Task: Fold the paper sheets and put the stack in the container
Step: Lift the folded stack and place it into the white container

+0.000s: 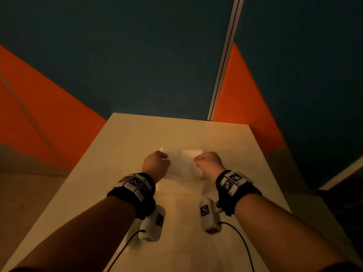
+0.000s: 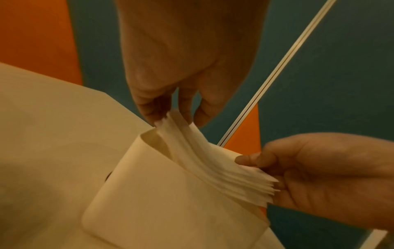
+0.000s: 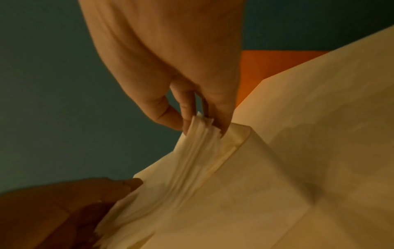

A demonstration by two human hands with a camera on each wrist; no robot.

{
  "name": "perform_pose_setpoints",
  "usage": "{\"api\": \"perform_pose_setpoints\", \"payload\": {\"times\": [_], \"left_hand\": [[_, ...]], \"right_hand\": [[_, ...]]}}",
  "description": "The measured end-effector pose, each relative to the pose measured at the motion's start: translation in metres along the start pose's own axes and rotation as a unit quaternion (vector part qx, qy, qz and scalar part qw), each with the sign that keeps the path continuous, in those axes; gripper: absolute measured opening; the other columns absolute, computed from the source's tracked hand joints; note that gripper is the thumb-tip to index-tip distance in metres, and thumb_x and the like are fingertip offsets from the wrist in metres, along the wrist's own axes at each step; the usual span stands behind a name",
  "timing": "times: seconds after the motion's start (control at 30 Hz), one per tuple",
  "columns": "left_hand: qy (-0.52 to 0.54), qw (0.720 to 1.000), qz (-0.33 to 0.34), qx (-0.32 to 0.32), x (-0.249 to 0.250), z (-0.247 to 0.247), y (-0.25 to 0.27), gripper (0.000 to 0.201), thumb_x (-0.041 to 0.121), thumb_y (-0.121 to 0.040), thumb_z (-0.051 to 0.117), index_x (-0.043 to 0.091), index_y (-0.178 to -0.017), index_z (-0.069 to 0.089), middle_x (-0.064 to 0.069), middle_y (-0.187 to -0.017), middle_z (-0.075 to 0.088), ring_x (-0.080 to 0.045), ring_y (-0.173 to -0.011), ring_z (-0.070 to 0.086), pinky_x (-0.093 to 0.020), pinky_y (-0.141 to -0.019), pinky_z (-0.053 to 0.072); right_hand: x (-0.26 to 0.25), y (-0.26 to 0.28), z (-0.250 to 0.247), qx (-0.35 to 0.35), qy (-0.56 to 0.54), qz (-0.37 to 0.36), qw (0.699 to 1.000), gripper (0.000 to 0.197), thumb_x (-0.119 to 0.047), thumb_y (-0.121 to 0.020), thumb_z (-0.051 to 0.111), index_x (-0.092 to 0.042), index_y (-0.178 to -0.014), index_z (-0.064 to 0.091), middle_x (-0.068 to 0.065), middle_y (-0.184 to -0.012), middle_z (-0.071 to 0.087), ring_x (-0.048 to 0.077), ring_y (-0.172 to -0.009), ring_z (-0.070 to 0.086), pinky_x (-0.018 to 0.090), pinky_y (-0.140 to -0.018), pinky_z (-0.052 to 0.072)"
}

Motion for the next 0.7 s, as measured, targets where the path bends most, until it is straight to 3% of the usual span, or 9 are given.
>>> {"api": "perform_pose_setpoints", "payload": {"times": [0.1, 0.23, 0.37, 0.43, 0.5, 0.53, 0.57, 0.63, 0.7], "left_hand": [[-0.077, 0.994, -0.014, -0.072, 0.003, 0.006, -0.01, 0.039, 0.02, -0.092, 0.052, 0.005, -0.127, 0.055, -0.015, -0.13, 0.053, -0.031, -0.118, 0.052, -0.033, -0.095, 0.046], [-0.2, 0.97, 0.003, -0.135, 0.006, 0.015, -0.02, 0.039, 0.027, -0.093, 0.045, 0.003, -0.123, 0.054, -0.017, -0.131, 0.05, -0.032, -0.115, 0.051, -0.034, -0.092, 0.041], [-0.3, 0.941, -0.013, -0.158, 0.007, 0.025, -0.02, 0.037, 0.033, -0.093, 0.04, 0.012, -0.12, 0.054, -0.01, -0.134, 0.043, -0.032, -0.119, 0.046, -0.045, -0.1, 0.031], [-0.355, 0.925, 0.0, -0.136, 0.01, 0.025, -0.013, 0.039, 0.036, -0.093, 0.039, 0.013, -0.12, 0.055, -0.009, -0.137, 0.038, -0.032, -0.122, 0.038, -0.045, -0.1, 0.03], [-0.362, 0.928, 0.025, -0.09, 0.008, 0.018, -0.004, 0.043, 0.042, -0.092, 0.04, 0.017, -0.124, 0.054, -0.008, -0.14, 0.034, -0.031, -0.126, 0.032, -0.045, -0.1, 0.031], [-0.342, 0.937, 0.031, -0.064, 0.004, 0.011, 0.0, 0.046, 0.044, -0.091, 0.042, 0.02, -0.128, 0.053, -0.007, -0.143, 0.031, -0.03, -0.128, 0.03, -0.046, -0.101, 0.031], [-0.313, 0.949, 0.027, -0.039, -0.003, 0.003, 0.004, 0.048, 0.047, -0.09, 0.044, 0.024, -0.131, 0.051, -0.006, -0.145, 0.028, -0.031, -0.13, 0.028, -0.046, -0.103, 0.031], [-0.255, 0.967, -0.007, 0.003, -0.024, -0.017, 0.013, 0.055, 0.053, -0.086, 0.051, 0.028, -0.135, 0.046, -0.007, -0.148, 0.025, -0.033, -0.132, 0.027, -0.047, -0.105, 0.03], [-0.227, 0.972, -0.067, 0.019, -0.054, -0.035, 0.025, 0.066, 0.058, -0.081, 0.058, 0.03, -0.138, 0.038, -0.01, -0.149, 0.022, -0.037, -0.132, 0.027, -0.05, -0.104, 0.031]], "right_hand": [[-0.008, -0.004, 0.004, -0.046, 0.089, 0.01, 0.995, 0.018, -0.009, -0.085, 0.057, 0.0, -0.097, 0.065, 0.013, -0.09, 0.056, 0.031, -0.093, 0.062, 0.032, -0.072, 0.047], [-0.012, -0.005, 0.01, -0.075, 0.17, 0.009, 0.983, 0.015, -0.012, -0.089, 0.056, -0.003, -0.099, 0.062, 0.014, -0.096, 0.056, 0.032, -0.108, 0.06, 0.028, -0.071, 0.042], [-0.012, -0.006, 0.013, -0.103, 0.225, 0.02, 0.969, 0.036, -0.017, -0.096, 0.047, 0.003, -0.125, 0.052, 0.02, -0.13, 0.055, 0.031, -0.121, 0.052, 0.031, -0.086, 0.041], [-0.009, -0.007, 0.015, -0.118, 0.232, 0.026, 0.965, 0.027, -0.02, -0.097, 0.046, 0.001, -0.111, 0.055, 0.022, -0.115, 0.055, 0.027, -0.112, 0.053, 0.03, -0.084, 0.039], [-0.006, -0.007, 0.017, -0.103, 0.215, 0.031, 0.971, 0.023, -0.021, -0.094, 0.051, -0.005, -0.077, 0.047, 0.014, -0.086, 0.047, 0.023, -0.095, 0.049, 0.025, -0.072, 0.037], [-0.004, -0.008, 0.016, -0.09, 0.212, 0.019, 0.973, 0.025, -0.022, -0.092, 0.053, -0.007, -0.073, 0.046, 0.013, -0.086, 0.047, 0.023, -0.094, 0.05, 0.024, -0.069, 0.039], [-0.003, -0.006, 0.015, -0.075, 0.208, -0.004, 0.975, 0.021, -0.023, -0.09, 0.054, -0.004, -0.082, 0.054, 0.015, -0.098, 0.05, 0.026, -0.098, 0.053, 0.024, -0.071, 0.044], [-0.002, 0.002, 0.009, -0.036, 0.194, -0.058, 0.979, 0.033, -0.023, -0.091, 0.056, -0.004, -0.117, 0.058, 0.015, -0.128, 0.045, 0.028, -0.116, 0.051, 0.026, -0.09, 0.042], [0.001, 0.013, 0.005, -0.002, 0.157, -0.109, 0.982, 0.033, -0.02, -0.09, 0.057, -0.01, -0.121, 0.058, 0.01, -0.132, 0.042, 0.025, -0.117, 0.05, 0.021, -0.089, 0.037]]}}
Point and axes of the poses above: each hand's wrist, its own y-axis away from the middle knuckle, its own z-axis out of the palm, x = y × z, the point moved 1 cm from there along -y, towards the middle knuckle
